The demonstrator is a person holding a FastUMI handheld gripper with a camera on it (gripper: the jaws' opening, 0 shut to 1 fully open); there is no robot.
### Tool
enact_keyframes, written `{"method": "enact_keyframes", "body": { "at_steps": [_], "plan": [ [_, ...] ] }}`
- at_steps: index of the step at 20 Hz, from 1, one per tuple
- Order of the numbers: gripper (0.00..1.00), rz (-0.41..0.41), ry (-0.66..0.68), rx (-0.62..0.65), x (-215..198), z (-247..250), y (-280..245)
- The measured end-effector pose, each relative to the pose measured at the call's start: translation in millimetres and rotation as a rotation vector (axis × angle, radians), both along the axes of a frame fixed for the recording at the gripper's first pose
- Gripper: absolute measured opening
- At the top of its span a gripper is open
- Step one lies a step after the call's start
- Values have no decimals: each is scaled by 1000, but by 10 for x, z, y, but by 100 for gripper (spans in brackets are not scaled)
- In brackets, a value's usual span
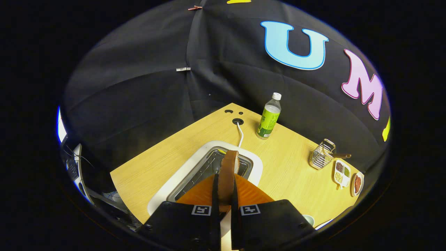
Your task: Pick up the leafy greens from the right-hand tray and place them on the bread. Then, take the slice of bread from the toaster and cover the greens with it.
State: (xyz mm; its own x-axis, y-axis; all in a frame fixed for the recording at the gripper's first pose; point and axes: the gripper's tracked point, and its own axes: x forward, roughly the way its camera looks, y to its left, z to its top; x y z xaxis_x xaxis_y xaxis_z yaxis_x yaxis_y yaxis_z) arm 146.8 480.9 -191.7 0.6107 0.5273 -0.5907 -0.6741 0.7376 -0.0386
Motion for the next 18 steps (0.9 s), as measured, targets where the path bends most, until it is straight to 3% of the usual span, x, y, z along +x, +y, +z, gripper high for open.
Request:
{"method": "enact_keyframes", "body": {
  "at_steps": [7,12,18],
  "plan": [
    [15,-37,-37,110,-7,537,-150],
    [16,-110,-40,193,70,876,-493],
    [15,-216,-47,262,98,916,-1091]
  ]
}}
